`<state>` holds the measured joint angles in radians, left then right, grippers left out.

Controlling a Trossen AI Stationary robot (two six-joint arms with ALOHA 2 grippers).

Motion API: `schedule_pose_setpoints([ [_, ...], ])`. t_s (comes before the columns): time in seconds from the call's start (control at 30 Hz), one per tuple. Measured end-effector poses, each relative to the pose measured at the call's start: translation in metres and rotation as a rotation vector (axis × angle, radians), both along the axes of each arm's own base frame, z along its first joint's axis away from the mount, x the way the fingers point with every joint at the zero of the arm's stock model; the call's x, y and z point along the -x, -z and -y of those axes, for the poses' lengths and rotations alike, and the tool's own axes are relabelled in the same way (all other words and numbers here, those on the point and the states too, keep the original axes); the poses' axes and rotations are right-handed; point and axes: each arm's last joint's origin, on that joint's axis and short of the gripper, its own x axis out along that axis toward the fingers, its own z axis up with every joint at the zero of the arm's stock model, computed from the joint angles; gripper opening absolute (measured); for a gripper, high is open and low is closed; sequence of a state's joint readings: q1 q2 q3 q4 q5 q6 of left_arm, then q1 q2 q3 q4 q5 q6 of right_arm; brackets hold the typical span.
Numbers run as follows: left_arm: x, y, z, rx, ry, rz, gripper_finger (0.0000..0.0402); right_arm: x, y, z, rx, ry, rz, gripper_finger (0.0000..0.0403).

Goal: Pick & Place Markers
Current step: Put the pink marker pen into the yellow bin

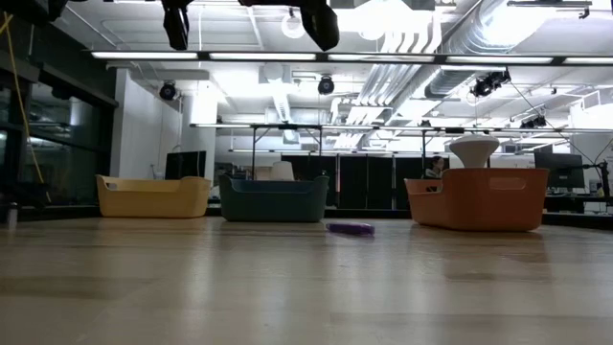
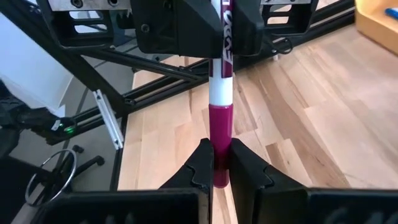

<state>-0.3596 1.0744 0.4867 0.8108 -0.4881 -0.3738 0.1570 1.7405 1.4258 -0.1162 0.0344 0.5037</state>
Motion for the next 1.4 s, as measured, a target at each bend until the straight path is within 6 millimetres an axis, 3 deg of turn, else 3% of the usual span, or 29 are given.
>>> schedule_pose_setpoints([
  [0.13,0.000,0.000,0.000,0.000,0.000,0.000,0.0031,0.000,0.000,0.000,-0.009,-0.008,-0.001,0.0028],
  [0.5,0.000,0.001,0.000,0.000,-0.014,-0.009,0.0031,0.001,-0.003,-0.001,-0.037,-0.051,0.009,0.0152],
  [0.63,0.000,0.001,-0.001,0.003,-0.052,-0.021,0.0031,0.008,-0.014,0.000,-0.036,-0.058,0.028,0.0175],
  [0.8,0.000,0.006,-0.007,0.033,-0.228,-0.068,0.0031,0.026,-0.035,0.005,-0.009,-0.038,0.039,0.0184],
  [1.03,-0.005,0.014,-0.037,0.126,-0.434,-0.109,0.0031,0.062,-0.054,0.015,0.101,0.064,-0.055,0.0173],
  [1.4,0.007,0.020,-0.105,0.359,-0.780,-0.083,0.0031,0.090,-0.048,0.021,0.183,0.112,-0.272,0.0168],
])
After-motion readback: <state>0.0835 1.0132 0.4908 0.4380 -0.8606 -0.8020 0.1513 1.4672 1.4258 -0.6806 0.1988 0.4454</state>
